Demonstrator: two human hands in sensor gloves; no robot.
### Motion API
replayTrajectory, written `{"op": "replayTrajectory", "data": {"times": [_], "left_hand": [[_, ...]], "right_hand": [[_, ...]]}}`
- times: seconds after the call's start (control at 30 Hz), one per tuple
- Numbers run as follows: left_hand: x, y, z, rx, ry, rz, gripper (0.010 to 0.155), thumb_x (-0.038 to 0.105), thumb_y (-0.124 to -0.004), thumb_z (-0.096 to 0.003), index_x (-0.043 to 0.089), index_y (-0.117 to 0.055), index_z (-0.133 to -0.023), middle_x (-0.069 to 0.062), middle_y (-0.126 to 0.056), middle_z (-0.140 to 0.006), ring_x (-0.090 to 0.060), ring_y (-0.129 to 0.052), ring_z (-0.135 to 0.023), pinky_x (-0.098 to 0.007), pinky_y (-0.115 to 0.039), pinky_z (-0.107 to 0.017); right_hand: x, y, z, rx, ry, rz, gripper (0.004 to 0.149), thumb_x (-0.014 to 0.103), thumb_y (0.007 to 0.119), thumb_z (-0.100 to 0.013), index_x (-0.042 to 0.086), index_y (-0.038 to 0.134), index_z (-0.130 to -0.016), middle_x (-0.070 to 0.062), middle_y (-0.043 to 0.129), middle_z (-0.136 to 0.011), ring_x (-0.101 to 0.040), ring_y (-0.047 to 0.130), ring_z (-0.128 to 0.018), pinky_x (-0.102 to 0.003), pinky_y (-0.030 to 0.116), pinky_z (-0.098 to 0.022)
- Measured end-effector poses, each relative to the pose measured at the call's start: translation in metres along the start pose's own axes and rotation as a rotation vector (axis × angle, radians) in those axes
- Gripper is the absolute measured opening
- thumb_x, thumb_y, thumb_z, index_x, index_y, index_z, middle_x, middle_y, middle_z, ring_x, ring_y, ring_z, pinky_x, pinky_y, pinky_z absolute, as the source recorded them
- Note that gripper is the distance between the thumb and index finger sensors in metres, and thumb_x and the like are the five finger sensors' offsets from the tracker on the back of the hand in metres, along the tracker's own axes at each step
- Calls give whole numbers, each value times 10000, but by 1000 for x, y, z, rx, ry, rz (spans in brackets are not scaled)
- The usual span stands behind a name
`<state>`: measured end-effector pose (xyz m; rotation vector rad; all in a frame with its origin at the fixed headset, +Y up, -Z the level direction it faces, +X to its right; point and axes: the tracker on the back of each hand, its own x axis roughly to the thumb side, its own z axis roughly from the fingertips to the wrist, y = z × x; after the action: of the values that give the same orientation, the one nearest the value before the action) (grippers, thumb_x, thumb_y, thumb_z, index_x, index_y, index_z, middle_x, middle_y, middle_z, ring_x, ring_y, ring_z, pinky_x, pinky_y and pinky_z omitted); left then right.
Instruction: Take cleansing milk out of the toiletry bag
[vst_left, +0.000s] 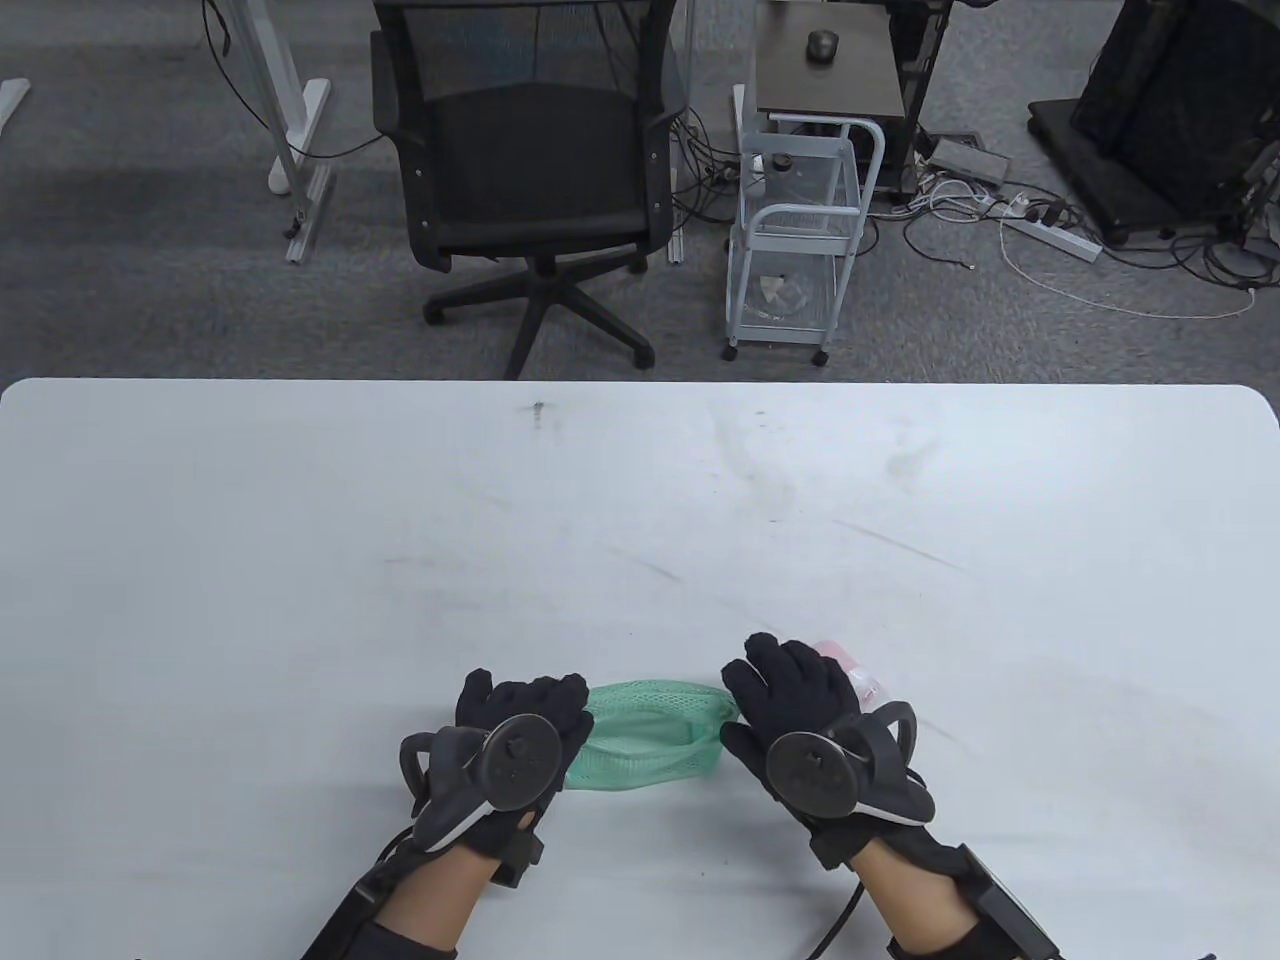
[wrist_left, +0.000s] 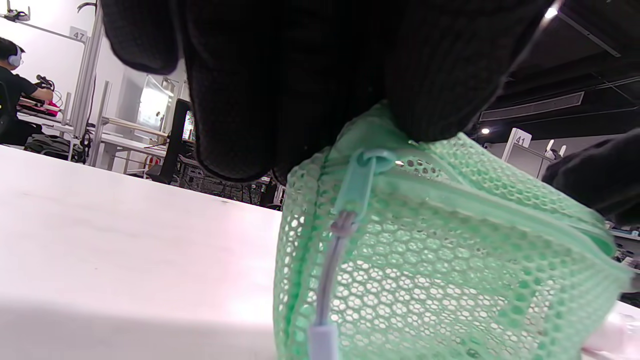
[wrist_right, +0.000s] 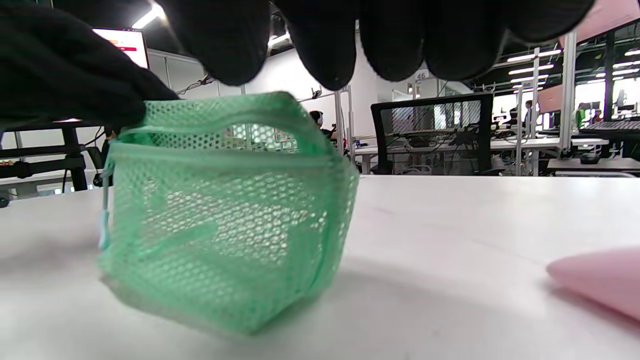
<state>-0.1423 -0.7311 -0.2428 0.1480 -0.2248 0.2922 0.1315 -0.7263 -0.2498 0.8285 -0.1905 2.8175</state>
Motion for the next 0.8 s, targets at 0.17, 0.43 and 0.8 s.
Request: {"op": "replayTrajectory", "data": {"times": [0.17, 0.43, 0.8], "left_hand": [[2, -1, 0, -10, -11, 12, 447, 419, -904, -476, 239, -944, -883, -76, -1043, -879, -383, -1043, -764, -654, -636, -713], [4, -7, -1, -59, -57, 63, 452, 423, -904, -473, 245, -940, -887, -72, -1044, -882, -372, -1044, -771, -648, -641, -718], [3, -8, -2, -96, -66, 84, 474, 434, -900, -470, 251, -922, -907, -55, -1026, -908, -372, -1032, -792, -646, -640, -719]], "right_hand": [[4, 5, -2, 18, -18, -2, 553, 360, 826, -552, 40, 776, -1001, -327, 650, -1117, -676, 682, -897, -748, 584, -626], [8, 9, -5, 14, -35, -1, 465, 294, 833, -554, 52, 831, -951, -315, 682, -1104, -666, 703, -893, -747, 591, -624], [5, 9, -7, -9, -6, 21, 381, 243, 849, -545, 61, 884, -878, -293, 717, -1092, -656, 717, -895, -743, 590, -633]]}}
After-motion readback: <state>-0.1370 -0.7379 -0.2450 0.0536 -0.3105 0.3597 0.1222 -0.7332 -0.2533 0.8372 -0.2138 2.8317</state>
